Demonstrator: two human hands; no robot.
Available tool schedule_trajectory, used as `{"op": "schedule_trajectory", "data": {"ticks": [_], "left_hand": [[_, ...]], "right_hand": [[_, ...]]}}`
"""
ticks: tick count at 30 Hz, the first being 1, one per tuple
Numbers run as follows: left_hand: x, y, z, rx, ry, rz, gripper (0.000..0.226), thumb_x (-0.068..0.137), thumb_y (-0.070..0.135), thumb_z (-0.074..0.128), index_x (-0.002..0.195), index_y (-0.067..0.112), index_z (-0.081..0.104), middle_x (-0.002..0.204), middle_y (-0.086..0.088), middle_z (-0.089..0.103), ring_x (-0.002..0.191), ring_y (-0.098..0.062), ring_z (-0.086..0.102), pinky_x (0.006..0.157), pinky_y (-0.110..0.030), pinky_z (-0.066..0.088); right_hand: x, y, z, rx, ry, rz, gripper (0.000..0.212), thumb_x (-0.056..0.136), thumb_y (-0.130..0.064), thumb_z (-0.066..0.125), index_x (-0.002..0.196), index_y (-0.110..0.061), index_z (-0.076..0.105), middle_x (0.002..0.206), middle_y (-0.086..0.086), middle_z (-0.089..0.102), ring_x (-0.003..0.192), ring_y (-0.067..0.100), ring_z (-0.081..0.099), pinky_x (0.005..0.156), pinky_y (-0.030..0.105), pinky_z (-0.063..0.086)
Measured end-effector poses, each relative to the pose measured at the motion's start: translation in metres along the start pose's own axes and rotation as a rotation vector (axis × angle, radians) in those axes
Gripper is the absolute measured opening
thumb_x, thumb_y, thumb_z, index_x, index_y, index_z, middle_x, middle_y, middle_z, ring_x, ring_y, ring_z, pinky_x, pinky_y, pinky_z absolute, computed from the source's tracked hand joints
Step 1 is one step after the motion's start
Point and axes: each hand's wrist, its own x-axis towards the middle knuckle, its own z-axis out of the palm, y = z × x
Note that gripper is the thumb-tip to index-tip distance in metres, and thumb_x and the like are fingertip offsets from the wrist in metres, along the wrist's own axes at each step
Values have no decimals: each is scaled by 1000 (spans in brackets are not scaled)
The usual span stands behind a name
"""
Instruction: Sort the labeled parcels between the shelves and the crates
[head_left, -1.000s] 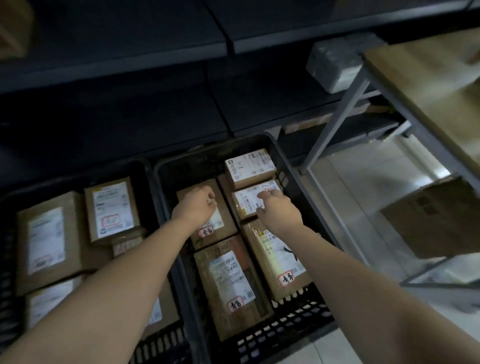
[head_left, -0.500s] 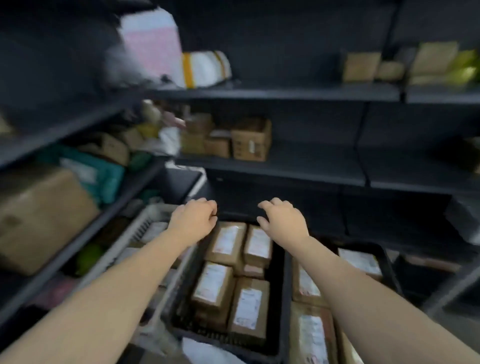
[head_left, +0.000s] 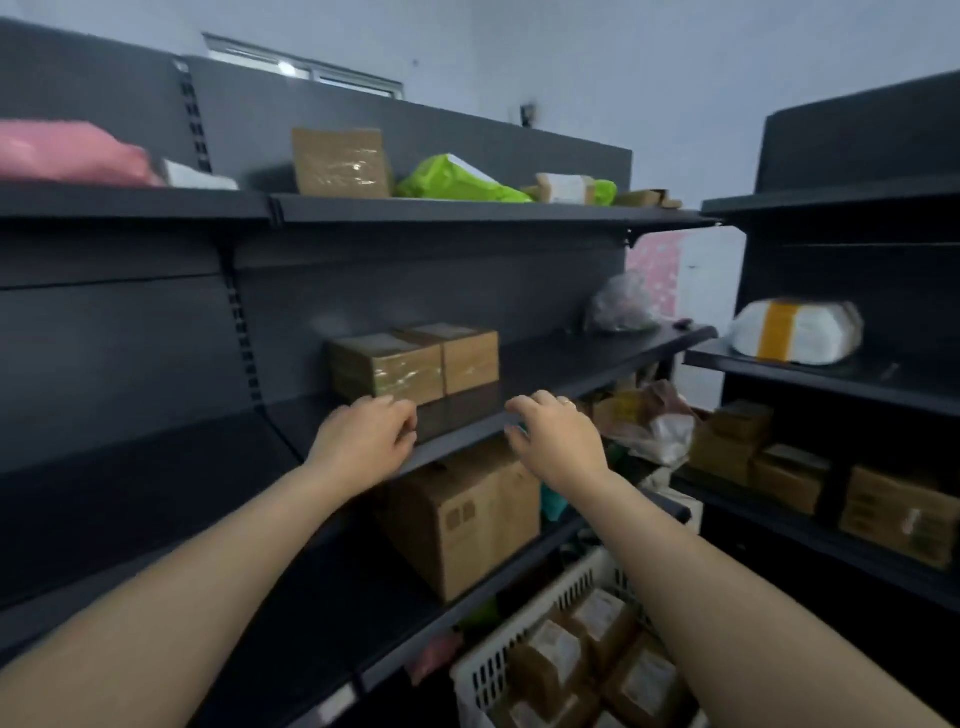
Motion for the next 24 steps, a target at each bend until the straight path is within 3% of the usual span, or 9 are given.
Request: {"op": "schedule_trajectory", "data": {"ticks": [7,11,17,22,24], "left_hand": [[37,-86,12,-42,40,-139,25,93,35,48,116,27,56,113,4,59,107,-17,53,85,-34,45],[76,-103,35,-71,34,-184,30,93,36,49,121,28,53,120,4,56,112,-19,50,89,-35,43],[154,-107,71,44,54,-221,35,94,46,41,124,33,51,129,7,49,124,-18,41,97,-35,32],[203,-128,100,-98,-8,-527,46,92,49,45,136,34,40,142,-1,34,129,-27,32,103,-40,29],[211,-136,112,-280,-26,-646,51,91,45,49,140,33,35,146,-4,27,130,-32,29,106,-40,28]], "right_hand": [[92,-58,41,38,-53,-89,38,97,-36,47,133,-25,51,124,4,57,115,28,52,89,42,48],[142,-50,68,67,-107,-61,42,98,-37,45,138,-25,46,134,3,51,123,29,46,95,42,45],[221,-9,104,25,-12,-29,40,98,-38,43,134,-24,51,137,5,47,128,30,41,102,44,37],[285,32,127,119,-56,157,48,96,-42,47,140,-24,42,148,12,31,137,35,29,108,49,34],[301,39,139,229,-139,261,54,95,-45,49,143,-23,38,148,13,30,136,37,28,107,50,36]]}}
